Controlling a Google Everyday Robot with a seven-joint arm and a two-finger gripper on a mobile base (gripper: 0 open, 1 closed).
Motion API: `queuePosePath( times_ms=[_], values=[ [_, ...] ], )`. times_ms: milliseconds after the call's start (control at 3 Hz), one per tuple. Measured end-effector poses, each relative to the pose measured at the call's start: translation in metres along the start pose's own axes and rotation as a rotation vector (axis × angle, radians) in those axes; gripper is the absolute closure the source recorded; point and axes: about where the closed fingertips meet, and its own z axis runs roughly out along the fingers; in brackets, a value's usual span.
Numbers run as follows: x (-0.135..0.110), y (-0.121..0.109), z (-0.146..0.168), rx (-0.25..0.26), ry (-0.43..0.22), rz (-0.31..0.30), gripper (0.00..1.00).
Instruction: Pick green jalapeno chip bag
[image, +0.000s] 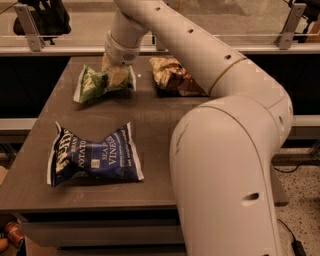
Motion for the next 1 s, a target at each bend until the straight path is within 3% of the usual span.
queuePosePath(
  times_ms=[1000],
  values=[
    [-0.013,-0.007,-0.034,0.017,0.008,-0.037,1.00]
  ],
)
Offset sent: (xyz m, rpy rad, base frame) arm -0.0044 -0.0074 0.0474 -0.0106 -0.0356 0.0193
